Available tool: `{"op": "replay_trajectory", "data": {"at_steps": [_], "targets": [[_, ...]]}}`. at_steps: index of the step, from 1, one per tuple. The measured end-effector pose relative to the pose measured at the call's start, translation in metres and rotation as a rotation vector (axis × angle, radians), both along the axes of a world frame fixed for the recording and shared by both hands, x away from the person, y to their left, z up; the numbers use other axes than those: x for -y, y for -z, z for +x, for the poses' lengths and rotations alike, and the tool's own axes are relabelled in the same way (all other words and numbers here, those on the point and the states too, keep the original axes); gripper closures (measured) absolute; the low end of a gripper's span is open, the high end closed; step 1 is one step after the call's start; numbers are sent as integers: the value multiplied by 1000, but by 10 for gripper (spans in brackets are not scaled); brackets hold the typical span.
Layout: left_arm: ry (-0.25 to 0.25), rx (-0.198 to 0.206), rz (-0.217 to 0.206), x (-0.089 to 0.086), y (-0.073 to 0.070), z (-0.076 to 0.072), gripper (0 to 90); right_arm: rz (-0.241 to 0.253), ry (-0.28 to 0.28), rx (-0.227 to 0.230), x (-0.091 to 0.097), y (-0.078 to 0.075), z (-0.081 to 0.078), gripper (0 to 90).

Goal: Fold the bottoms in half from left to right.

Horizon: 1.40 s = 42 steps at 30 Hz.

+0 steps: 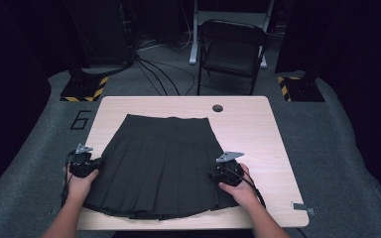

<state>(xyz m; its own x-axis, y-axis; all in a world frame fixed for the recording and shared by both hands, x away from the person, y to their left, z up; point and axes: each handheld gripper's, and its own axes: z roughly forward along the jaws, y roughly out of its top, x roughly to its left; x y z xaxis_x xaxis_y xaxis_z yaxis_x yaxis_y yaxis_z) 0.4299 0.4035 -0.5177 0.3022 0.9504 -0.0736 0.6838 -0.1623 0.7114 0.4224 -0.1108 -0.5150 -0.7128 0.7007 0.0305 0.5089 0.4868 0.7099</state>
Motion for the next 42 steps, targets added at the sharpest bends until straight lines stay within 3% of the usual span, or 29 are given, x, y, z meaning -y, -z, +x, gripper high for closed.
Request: {"op": "replay_trajectory", "data": {"at_steps": [7, 21, 33, 42], "targets": [[-26, 7, -42, -2, 2, 0, 816, 7, 0, -3, 0, 0, 0, 531], [-22, 10, 2, 3, 1, -1, 833, 8, 10, -5, 0, 0, 0, 519], [-26, -16, -50, -1, -2, 0, 842, 10, 9, -4, 0, 1, 1, 515], [4, 16, -64, 8, -14, -3, 844, 9, 9, -3, 0, 1, 1, 513]]}}
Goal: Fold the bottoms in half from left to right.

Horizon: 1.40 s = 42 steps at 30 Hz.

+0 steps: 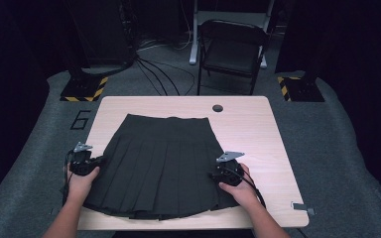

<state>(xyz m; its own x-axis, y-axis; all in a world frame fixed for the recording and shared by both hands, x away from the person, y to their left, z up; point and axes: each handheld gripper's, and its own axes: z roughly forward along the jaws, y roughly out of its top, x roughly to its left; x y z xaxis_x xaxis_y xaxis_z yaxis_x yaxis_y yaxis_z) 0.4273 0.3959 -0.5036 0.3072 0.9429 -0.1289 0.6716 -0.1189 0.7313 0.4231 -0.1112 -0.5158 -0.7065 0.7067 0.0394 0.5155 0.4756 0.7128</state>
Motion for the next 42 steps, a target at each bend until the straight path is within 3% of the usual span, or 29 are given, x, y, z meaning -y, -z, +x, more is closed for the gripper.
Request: {"op": "replay_trajectory", "data": {"at_steps": [11, 13, 25, 34, 42], "targets": [[27, 66, -40, 7, -18, -7, 846, 1, 4, -3, 0, 0, 0, 512], [33, 86, -36, 11, -20, -8, 846, 1, 3, -2, 0, 0, 0, 512], [123, 105, -13, 35, -40, -9, 847, 10, 12, -5, -1, 1, -1, 507], [207, 140, 16, 64, -66, -6, 848, 24, 12, -3, 1, 3, 0, 503], [244, 162, -2, 81, -83, -5, 849, 22, 12, -9, 1, 2, 0, 503]]}}
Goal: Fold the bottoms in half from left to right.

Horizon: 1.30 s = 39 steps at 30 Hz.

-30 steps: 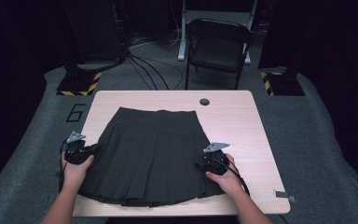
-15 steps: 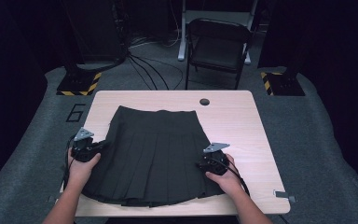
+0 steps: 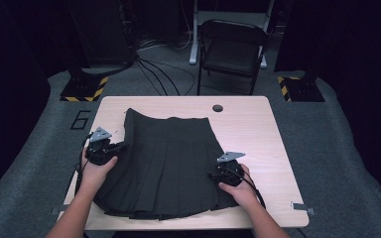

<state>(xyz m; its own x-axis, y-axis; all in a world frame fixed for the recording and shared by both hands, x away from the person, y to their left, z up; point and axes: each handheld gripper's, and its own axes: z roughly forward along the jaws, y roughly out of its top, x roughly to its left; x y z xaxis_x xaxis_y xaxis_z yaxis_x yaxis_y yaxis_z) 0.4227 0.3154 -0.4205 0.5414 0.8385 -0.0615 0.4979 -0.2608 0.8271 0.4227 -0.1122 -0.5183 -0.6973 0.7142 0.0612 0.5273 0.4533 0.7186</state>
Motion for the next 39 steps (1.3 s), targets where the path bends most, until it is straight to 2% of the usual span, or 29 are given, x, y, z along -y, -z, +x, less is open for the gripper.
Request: {"op": "replay_trajectory", "data": {"at_steps": [4, 5, 6, 7, 8, 9, 12, 17, 20, 24, 32, 36, 39], "targets": [[51, 24, 0, 16, -12, -1, 848, 2, -4, 6, 0, 0, 1, 503], [51, 24, 0, 16, -12, -1, 849, 2, -4, 6, 0, 0, 1, 503], [75, 34, 10, 24, -16, -2, 848, 2, -4, 5, 0, 0, 1, 503], [75, 34, 10, 24, -16, -2, 848, 2, -4, 5, 0, 0, 1, 503], [103, 40, 21, 33, -20, -3, 849, 6, -1, 2, 0, 0, 0, 503], [103, 40, 21, 33, -20, -3, 849, 6, -1, 2, 0, 0, 0, 503], [153, 44, 45, 48, -28, -3, 849, 7, 0, -1, 0, 0, 1, 503], [196, 51, 64, 67, -36, -2, 849, 14, 4, 6, 0, 1, 1, 503], [216, 61, 61, 78, -44, -2, 848, 18, 7, 1, 0, 1, 1, 503], [231, 76, 60, 87, -52, -3, 849, 19, 6, 4, 0, 1, 1, 504], [249, 97, 62, 92, -72, 0, 848, 21, 0, -3, 1, 1, 1, 503], [261, 97, 60, 94, -84, 4, 848, 20, 0, -4, 1, 1, 1, 503], [271, 94, 62, 96, -88, 5, 848, 21, 0, -4, 1, 1, 1, 503]]}}
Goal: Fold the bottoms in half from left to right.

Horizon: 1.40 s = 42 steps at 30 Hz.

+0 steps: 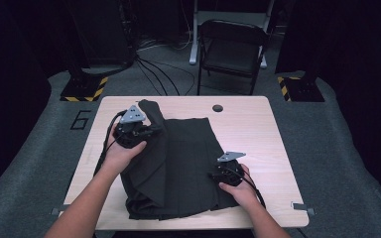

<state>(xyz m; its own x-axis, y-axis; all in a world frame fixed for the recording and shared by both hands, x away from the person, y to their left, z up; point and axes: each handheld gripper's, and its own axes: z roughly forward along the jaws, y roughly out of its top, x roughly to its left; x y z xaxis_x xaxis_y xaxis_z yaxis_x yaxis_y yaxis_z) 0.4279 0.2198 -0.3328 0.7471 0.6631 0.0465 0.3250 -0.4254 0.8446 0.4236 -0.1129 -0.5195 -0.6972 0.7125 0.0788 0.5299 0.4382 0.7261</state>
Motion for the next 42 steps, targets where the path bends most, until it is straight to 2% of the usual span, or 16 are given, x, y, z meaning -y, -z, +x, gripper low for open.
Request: {"op": "replay_trajectory", "data": {"at_steps": [10, 16, 17, 18, 19, 20, 23, 24, 25, 27, 29, 30, 31, 36, 39, 42], "targets": [[56, 1, 44, 26, 0, 0, 849, 1, 0, 0, 0, 0, 0, 503], [117, -12, 62, 60, 10, 0, 848, -1, -6, 5, 1, 0, 1, 503], [136, -22, 56, 73, 16, 1, 849, -1, -6, 5, 1, 0, 1, 503], [136, -22, 56, 73, 16, 1, 848, -1, -6, 5, 1, 0, 1, 503], [153, -29, 49, 86, 24, 2, 848, 8, 1, 0, 0, 0, 0, 502], [153, -29, 49, 86, 24, 2, 849, 8, 1, 0, 0, 0, 0, 502], [170, -64, 1, 111, 46, 4, 849, 8, 4, -2, 0, 0, 1, 503], [170, -64, 1, 111, 46, 4, 849, 8, 4, -2, 0, 0, 1, 503], [182, -95, -10, 123, 61, 6, 848, 3, 9, -14, 1, -2, 0, 502], [184, -109, -13, 126, 66, 7, 848, -7, 14, 0, 3, -5, 0, 502], [194, -137, 1, 136, 86, 10, 848, -15, 15, 25, 11, -12, 0, 503], [194, -137, 1, 136, 86, 10, 848, -15, 15, 25, 11, -12, 0, 503], [196, -168, -1, 139, 97, 12, 848, 1, 50, 49, 21, -19, 0, 504], [205, -195, 15, 141, 109, 15, 847, 43, 94, 28, 37, -19, 2, 509], [201, -194, 5, 140, 108, 15, 847, 16, 97, -8, 40, -12, 4, 512], [192, -166, -14, 136, 96, 18, 848, -35, 71, -2, 35, -6, 4, 514]]}}
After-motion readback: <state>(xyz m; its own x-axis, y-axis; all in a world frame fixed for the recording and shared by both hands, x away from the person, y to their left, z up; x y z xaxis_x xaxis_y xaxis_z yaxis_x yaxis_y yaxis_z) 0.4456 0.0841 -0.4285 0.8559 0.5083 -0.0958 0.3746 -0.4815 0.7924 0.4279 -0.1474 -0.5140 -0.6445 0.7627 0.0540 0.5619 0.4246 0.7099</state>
